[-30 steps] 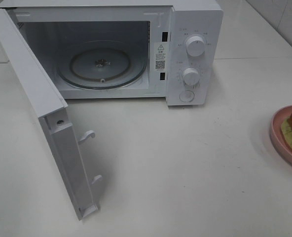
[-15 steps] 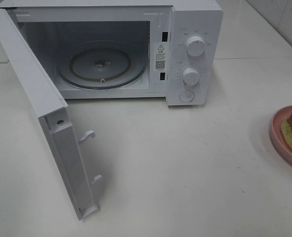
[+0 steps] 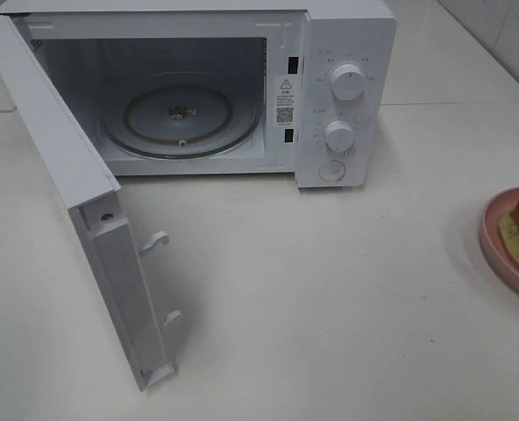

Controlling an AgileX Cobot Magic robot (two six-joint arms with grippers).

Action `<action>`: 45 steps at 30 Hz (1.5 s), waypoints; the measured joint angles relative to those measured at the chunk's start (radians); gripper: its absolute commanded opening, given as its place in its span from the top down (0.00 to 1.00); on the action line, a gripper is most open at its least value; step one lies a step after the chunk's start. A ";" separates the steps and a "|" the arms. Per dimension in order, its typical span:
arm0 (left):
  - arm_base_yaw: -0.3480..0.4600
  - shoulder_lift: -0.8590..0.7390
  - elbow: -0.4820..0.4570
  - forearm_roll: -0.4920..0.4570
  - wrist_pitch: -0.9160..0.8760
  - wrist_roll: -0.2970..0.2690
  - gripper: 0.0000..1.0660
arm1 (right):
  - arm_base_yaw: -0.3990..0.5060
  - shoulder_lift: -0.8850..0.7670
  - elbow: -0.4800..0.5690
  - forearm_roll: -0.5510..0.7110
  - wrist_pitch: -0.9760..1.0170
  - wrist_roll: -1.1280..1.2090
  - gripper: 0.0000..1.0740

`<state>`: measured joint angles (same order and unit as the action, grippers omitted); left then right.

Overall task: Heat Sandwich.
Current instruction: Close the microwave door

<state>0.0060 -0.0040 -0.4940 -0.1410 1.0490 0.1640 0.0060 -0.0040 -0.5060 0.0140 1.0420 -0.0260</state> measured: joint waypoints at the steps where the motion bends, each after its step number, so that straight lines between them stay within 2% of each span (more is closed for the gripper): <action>1: 0.000 0.000 0.000 0.000 0.000 0.000 0.28 | 0.000 0.000 0.000 0.000 0.000 0.000 0.33; 26: 0.000 0.000 -0.004 -0.005 -0.005 0.000 0.28 | 0.000 0.000 0.000 -0.001 0.000 0.000 0.33; 35: 0.000 0.012 -0.031 0.028 -0.292 -0.001 0.28 | 0.000 0.000 0.000 -0.001 0.000 0.002 0.38; 36: 0.000 0.040 -0.020 0.042 -0.361 -0.001 0.28 | 0.000 0.000 0.000 -0.001 0.000 0.002 0.38; 39: 0.000 0.074 0.003 0.044 -0.423 -0.001 0.28 | 0.000 0.000 0.000 -0.001 0.000 0.002 0.38; 43: -0.003 0.213 0.103 0.036 -0.645 -0.001 0.32 | 0.000 0.000 0.000 -0.001 0.000 0.002 0.38; 45: -0.007 0.234 0.120 0.028 -0.675 -0.001 0.34 | 0.000 0.000 0.000 -0.001 0.000 0.002 0.38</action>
<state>-0.0010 0.2300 -0.3740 -0.1130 0.3740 0.1630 0.0060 -0.0040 -0.5060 0.0130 1.0420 -0.0240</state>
